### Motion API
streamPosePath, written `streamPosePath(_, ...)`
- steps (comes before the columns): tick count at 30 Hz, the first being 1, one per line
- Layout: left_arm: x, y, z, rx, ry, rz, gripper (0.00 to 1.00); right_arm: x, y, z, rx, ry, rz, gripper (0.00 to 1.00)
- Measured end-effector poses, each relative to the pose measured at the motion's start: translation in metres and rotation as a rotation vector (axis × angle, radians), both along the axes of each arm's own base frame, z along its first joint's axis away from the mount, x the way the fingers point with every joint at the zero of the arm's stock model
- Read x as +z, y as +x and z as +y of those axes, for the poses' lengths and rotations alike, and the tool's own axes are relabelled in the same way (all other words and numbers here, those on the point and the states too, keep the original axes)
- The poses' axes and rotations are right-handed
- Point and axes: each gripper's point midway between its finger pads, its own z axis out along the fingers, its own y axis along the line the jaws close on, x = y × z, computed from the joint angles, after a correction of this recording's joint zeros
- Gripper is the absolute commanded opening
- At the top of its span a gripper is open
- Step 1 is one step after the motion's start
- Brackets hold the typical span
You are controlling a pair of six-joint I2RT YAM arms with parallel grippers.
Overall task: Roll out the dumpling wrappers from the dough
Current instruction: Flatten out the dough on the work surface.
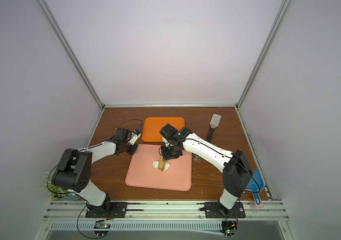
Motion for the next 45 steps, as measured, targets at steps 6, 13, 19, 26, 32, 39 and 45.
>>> streamPosePath(6, 0.0, 0.003, 0.001, 0.006, 0.006, -0.013, 0.0, -0.001, 0.0, 0.004, 0.005, 0.023, 0.003, 0.0)
streamPosePath(13, 0.001, 0.004, 0.002, 0.015, 0.005, -0.012, 0.0, 0.015, 0.001, 0.005, 0.033, 0.062, -0.038, 0.0)
streamPosePath(19, 0.001, 0.004, 0.002, 0.016, 0.005, -0.012, 0.0, 0.019, -0.001, 0.005, 0.059, 0.058, -0.046, 0.0)
streamPosePath(26, 0.001, 0.004, 0.0, 0.011, -0.005, -0.011, 0.0, 0.026, -0.006, 0.006, 0.089, 0.051, -0.043, 0.0)
streamPosePath(32, 0.001, 0.003, -0.005, -0.008, -0.027, -0.008, 0.0, 0.039, -0.013, 0.005, 0.121, 0.03, -0.042, 0.0)
streamPosePath(39, 0.001, 0.002, -0.005, -0.011, -0.028, -0.007, 0.0, 0.044, -0.013, 0.002, 0.123, 0.022, -0.046, 0.0)
streamPosePath(45, 0.001, 0.004, -0.005, -0.003, -0.027, -0.007, 0.0, 0.045, -0.023, 0.011, 0.147, 0.03, -0.042, 0.0)
